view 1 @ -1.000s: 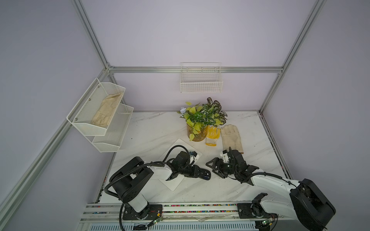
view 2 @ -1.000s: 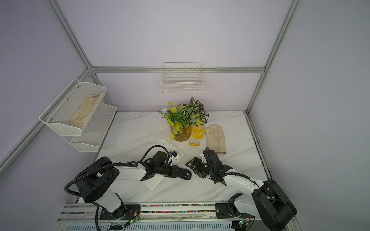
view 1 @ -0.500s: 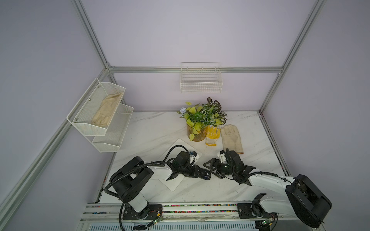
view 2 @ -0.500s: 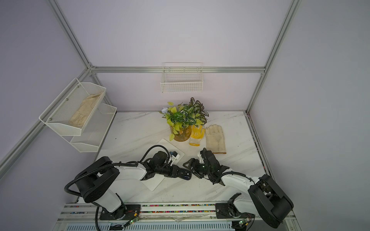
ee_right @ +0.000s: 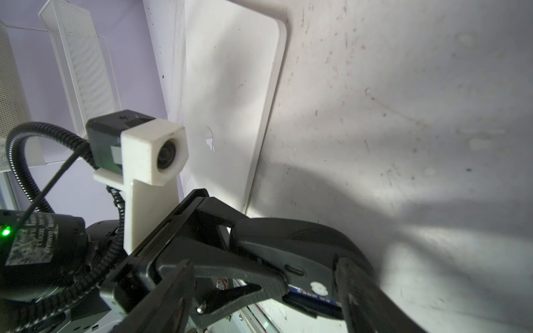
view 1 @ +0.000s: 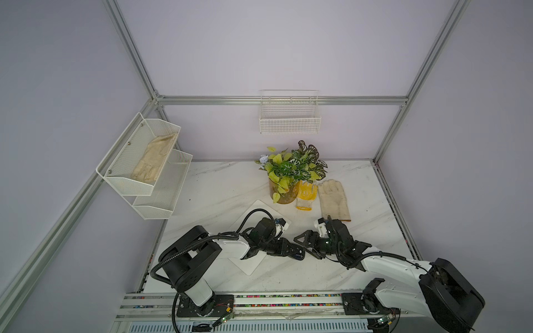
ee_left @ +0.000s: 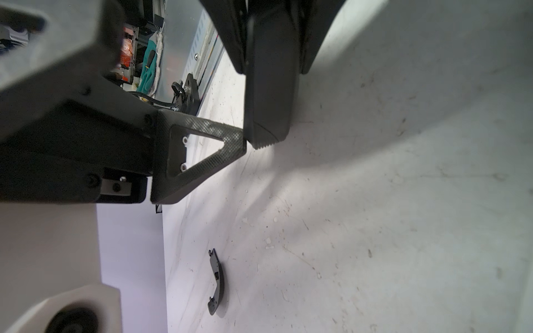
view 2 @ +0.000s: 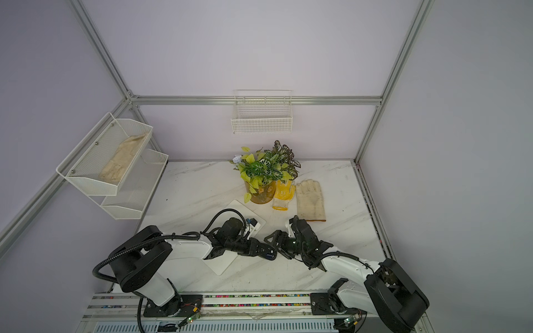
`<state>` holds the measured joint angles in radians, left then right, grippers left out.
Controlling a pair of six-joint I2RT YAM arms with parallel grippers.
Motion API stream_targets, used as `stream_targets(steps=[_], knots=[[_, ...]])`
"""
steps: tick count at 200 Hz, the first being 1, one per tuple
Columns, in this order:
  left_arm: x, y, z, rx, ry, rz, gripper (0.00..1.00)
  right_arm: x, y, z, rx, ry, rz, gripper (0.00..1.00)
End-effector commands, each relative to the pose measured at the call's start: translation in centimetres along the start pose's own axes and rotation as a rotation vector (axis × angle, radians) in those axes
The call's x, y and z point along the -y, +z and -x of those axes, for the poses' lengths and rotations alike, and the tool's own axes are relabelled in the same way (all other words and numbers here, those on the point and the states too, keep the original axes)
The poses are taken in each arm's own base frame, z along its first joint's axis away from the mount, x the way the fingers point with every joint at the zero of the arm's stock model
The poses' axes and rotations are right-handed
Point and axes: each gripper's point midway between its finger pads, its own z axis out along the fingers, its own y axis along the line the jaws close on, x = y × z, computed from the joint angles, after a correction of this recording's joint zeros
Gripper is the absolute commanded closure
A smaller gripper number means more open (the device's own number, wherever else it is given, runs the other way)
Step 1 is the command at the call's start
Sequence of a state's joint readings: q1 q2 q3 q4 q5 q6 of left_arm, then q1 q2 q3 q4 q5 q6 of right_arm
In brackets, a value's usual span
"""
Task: Insert the wireless mouse receiver into the laptop
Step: Take out the USB plug from the mouse.
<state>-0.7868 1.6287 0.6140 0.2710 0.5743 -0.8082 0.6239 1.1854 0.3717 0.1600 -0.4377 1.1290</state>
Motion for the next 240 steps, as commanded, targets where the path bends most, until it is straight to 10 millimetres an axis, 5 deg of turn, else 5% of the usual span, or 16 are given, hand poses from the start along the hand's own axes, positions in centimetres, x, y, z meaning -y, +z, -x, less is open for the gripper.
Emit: stream_targets(steps=[1, 67, 152, 240], knots=[[0.4, 0.4, 1.1, 0.018, 0.030, 0.012, 1.00, 0.5, -0.1, -0.7, -0.020, 0.015, -0.014, 0.20], [0.5, 0.4, 1.2, 0.020, 0.037, 0.023, 1.00, 0.8, -1.2, -0.3, 0.031, -0.008, -0.051, 0.19], [0.7, 0.5, 1.2, 0.012, 0.050, 0.028, 1.00, 1.4, -0.1, -0.9, -0.001, 0.004, -0.031, 0.18], [0.8, 0.7, 1.0, 0.006, 0.053, 0.029, 1.00, -0.1, 0.0, -0.7, 0.020, -0.042, -0.018, 0.19]])
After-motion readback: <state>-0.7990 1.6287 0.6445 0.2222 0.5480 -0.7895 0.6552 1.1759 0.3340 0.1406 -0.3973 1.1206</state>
